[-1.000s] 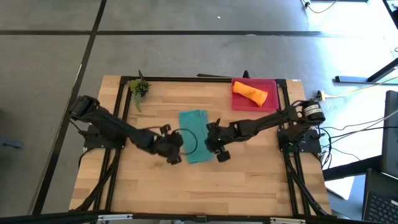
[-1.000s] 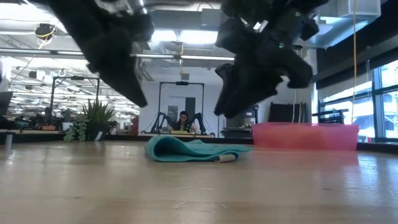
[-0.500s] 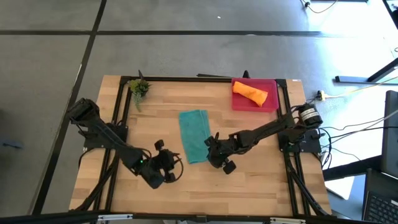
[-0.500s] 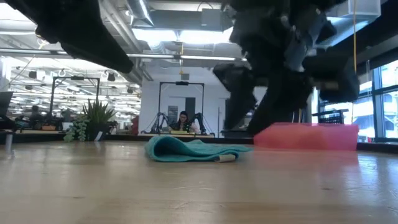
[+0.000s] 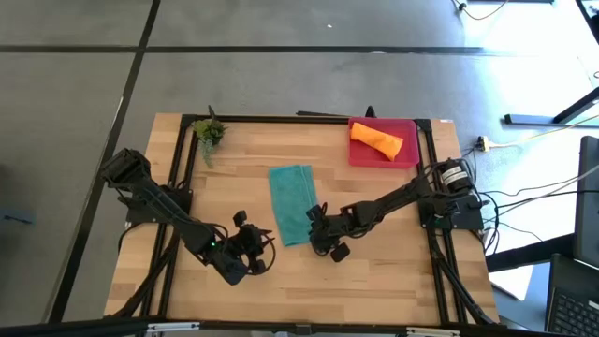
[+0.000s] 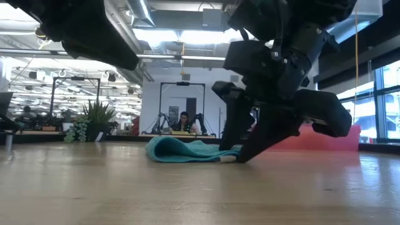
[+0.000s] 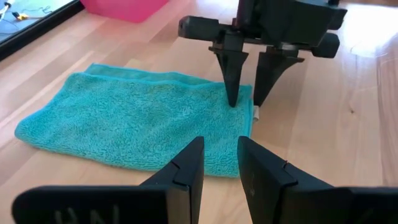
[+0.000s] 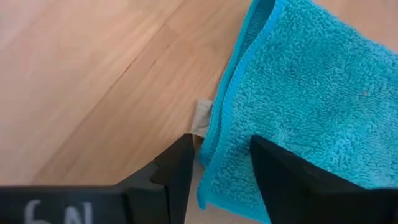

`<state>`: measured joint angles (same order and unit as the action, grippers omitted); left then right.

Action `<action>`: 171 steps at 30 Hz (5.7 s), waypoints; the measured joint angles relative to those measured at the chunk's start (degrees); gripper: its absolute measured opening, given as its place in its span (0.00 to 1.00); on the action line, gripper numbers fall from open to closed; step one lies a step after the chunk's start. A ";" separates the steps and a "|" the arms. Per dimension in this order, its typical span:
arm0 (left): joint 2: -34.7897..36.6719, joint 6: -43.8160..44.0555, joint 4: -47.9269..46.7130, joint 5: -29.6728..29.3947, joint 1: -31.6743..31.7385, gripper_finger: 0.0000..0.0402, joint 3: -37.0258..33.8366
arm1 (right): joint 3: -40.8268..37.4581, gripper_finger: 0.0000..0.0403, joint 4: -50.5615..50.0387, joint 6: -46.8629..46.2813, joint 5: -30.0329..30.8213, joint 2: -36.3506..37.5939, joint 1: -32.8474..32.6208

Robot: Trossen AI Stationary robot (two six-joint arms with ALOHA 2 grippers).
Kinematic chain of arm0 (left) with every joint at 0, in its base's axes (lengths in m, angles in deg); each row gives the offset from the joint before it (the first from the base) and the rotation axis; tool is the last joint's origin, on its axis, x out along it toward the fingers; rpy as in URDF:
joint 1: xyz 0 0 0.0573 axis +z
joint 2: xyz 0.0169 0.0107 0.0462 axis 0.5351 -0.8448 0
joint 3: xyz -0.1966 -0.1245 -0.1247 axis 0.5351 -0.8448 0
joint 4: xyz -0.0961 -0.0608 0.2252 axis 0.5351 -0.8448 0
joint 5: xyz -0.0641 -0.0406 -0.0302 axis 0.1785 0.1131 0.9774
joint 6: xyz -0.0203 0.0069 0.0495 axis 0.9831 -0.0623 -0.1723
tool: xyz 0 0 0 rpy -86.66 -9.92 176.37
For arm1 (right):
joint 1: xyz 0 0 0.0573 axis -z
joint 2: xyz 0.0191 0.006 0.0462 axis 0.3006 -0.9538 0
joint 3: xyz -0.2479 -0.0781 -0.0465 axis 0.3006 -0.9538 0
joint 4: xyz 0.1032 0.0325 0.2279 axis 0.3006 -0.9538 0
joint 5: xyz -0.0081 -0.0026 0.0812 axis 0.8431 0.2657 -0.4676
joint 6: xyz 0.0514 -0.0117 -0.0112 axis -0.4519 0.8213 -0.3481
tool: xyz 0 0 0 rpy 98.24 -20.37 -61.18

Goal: Roll microfiber towels into tight, uniform cylinder then place into a basket
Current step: Fold the blue microfiber towel

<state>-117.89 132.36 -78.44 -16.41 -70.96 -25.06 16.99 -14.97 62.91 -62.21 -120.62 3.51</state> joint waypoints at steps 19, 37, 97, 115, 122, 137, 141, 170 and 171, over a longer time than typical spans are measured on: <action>0.02 -0.21 -0.41 0.09 0.07 0.22 0.00 | -0.22 0.03 4.18 -5.28 2.29 -0.56 0.17; 0.02 -0.21 -1.24 0.22 0.07 0.22 0.00 | -0.31 0.02 5.44 -6.53 2.25 -0.19 0.20; 0.04 -0.21 -4.34 4.37 4.68 0.22 0.00 | -0.17 0.02 16.88 -1.92 4.56 5.22 21.01; 0.04 -0.23 -5.20 4.55 4.66 0.22 0.00 | -0.11 0.03 23.07 -1.77 0.66 3.70 26.10; 0.04 -0.23 -5.20 4.55 4.68 0.22 0.00 | -0.13 0.10 22.33 -1.79 0.68 3.70 26.53; 0.04 -0.18 -5.17 4.98 4.68 0.22 0.00 | -0.13 0.38 22.15 -2.25 -0.09 3.70 26.62; 0.04 -0.04 -5.17 4.98 4.68 0.22 0.00 | -0.14 0.39 18.46 -2.16 -7.01 3.68 26.21; 0.02 0.21 -5.15 5.02 4.68 0.22 0.00 | -0.07 0.40 16.40 -25.87 -15.26 -4.46 16.66; 0.02 0.21 -5.15 5.41 4.67 0.22 0.00 | -0.07 0.40 16.42 -26.60 -15.30 -4.46 15.65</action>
<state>-117.87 132.57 -83.60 -11.00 -66.29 -25.06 16.93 1.45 36.31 -77.50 -125.08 19.16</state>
